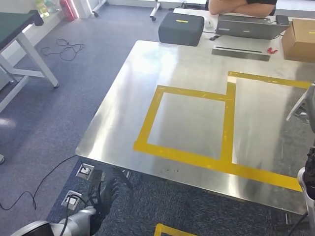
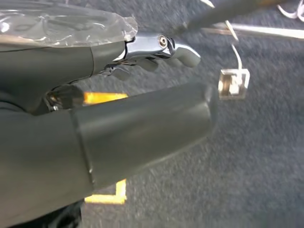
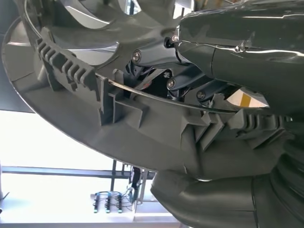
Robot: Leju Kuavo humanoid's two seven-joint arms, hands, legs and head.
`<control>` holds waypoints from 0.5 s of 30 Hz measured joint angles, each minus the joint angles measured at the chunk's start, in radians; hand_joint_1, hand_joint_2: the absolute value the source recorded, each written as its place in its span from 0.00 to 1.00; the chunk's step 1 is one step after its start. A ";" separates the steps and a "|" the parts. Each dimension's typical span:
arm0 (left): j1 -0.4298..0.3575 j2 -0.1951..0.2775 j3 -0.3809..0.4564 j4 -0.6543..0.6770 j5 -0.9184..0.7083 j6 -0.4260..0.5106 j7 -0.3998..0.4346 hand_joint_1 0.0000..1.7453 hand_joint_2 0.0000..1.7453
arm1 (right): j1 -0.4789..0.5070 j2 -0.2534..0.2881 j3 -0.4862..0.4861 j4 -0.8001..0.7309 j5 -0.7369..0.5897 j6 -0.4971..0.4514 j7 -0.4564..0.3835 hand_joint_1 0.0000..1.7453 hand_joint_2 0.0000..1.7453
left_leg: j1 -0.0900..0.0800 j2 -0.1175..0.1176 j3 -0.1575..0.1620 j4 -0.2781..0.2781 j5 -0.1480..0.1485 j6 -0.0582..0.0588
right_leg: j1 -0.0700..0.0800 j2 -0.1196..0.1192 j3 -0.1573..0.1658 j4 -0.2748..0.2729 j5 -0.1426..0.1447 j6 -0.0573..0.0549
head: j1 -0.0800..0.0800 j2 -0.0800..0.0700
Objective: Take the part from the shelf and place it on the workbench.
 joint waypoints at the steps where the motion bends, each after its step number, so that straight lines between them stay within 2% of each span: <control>1: 0.000 -0.001 0.000 0.000 -0.001 0.000 0.000 0.00 0.00 | 0.000 0.000 0.000 0.000 0.004 0.000 0.000 1.00 1.00 | 0.001 0.002 -0.048 0.068 -0.023 -0.003 | 0.001 0.000 0.007 -0.001 -0.006 -0.003 | -0.003 0.000; 2: 0.001 -0.001 0.000 0.000 -0.001 0.001 0.000 0.00 0.00 | 0.000 0.000 0.000 0.000 0.010 -0.002 0.001 1.00 1.00 | 0.002 0.004 -0.095 0.123 -0.051 -0.006 | 0.002 0.001 0.015 -0.002 -0.015 -0.005 | -0.005 0.000; 3: 0.003 -0.001 0.000 0.000 -0.002 0.003 -0.001 0.00 0.00 | 0.002 0.000 0.001 0.000 0.018 -0.004 0.004 1.00 1.00 | 0.002 0.004 -0.132 0.153 -0.074 -0.008 | 0.003 0.003 0.024 -0.002 -0.024 -0.006 | -0.006 0.000; 4: 0.005 -0.001 0.000 0.000 -0.003 0.005 -0.001 0.00 0.00 | 0.003 0.000 0.001 0.000 0.026 -0.007 0.008 1.00 1.00 | 0.001 0.004 -0.154 0.149 -0.080 -0.007 | 0.003 0.005 0.035 -0.002 -0.033 -0.006 | -0.007 0.000; 5: 0.007 -0.001 0.000 0.000 -0.004 0.006 -0.002 0.00 0.00 | 0.004 0.000 0.002 0.000 0.034 -0.010 0.012 1.00 1.00 | 0.000 0.004 -0.159 0.111 -0.058 -0.004 | 0.003 0.007 0.046 -0.002 -0.043 -0.006 | -0.009 0.000; 6: 0.012 -0.001 0.000 0.000 -0.005 0.007 -0.002 0.00 0.00 | 0.005 0.000 0.002 0.000 0.042 -0.012 0.015 1.00 1.00 | -0.003 0.004 -0.151 0.043 -0.006 0.002 | 0.003 0.008 0.058 -0.003 -0.053 -0.004 | -0.010 0.000; 7: 0.017 0.000 0.000 0.000 -0.007 0.008 -0.003 0.00 0.00 | 0.005 0.000 0.002 0.000 0.048 -0.014 0.017 1.00 1.00 | -0.007 0.004 -0.138 -0.033 0.061 0.010 | 0.003 0.008 0.068 -0.002 -0.062 -0.002 | -0.012 0.000; 8: 0.022 0.000 0.000 0.001 -0.008 0.008 -0.003 0.00 0.00 | 0.006 -0.001 0.002 0.000 0.053 -0.015 0.019 1.00 1.00 | -0.011 0.003 -0.125 -0.094 0.117 0.016 | 0.003 0.009 0.074 -0.003 -0.071 0.003 | -0.014 0.000; 9: 0.026 0.001 0.000 0.001 -0.009 0.009 -0.003 0.00 0.00 | 0.007 -0.003 0.002 0.000 0.058 -0.015 0.020 1.00 1.00 | -0.015 0.002 -0.116 -0.133 0.157 0.022 | 0.004 0.009 0.078 -0.003 -0.079 0.008 | -0.015 0.000; 10: 0.028 0.001 0.000 0.001 -0.010 0.009 -0.003 0.00 0.00 | 0.008 -0.004 0.002 0.000 0.064 -0.016 0.023 1.00 1.00 | -0.017 0.001 -0.114 -0.146 0.174 0.025 | 0.004 0.008 0.078 -0.004 -0.085 0.013 | -0.016 0.000; 13: 0.036 -0.001 0.000 0.001 -0.010 0.011 -0.005 0.00 0.00 | 0.010 -0.009 0.001 -0.004 0.081 -0.023 0.032 1.00 1.00 | -0.012 -0.002 -0.102 -0.159 0.179 0.033 | 0.004 0.003 0.076 0.004 -0.108 0.026 | -0.016 0.000; 14: 0.038 -0.002 0.000 0.000 -0.010 0.011 -0.006 0.00 0.00 | 0.010 -0.011 0.001 -0.006 0.085 -0.024 0.033 1.00 1.00 | -0.009 -0.004 -0.096 -0.167 0.180 0.037 | 0.005 0.002 0.064 0.033 -0.129 0.029 | -0.015 0.000; 15: 0.039 -0.004 0.000 0.000 -0.010 0.011 -0.005 0.00 0.00 | 0.011 -0.013 0.001 -0.008 0.088 -0.025 0.034 1.00 1.00 | -0.006 -0.006 -0.092 -0.172 0.181 0.040 | 0.005 0.002 0.039 0.085 -0.158 0.031 | -0.012 0.000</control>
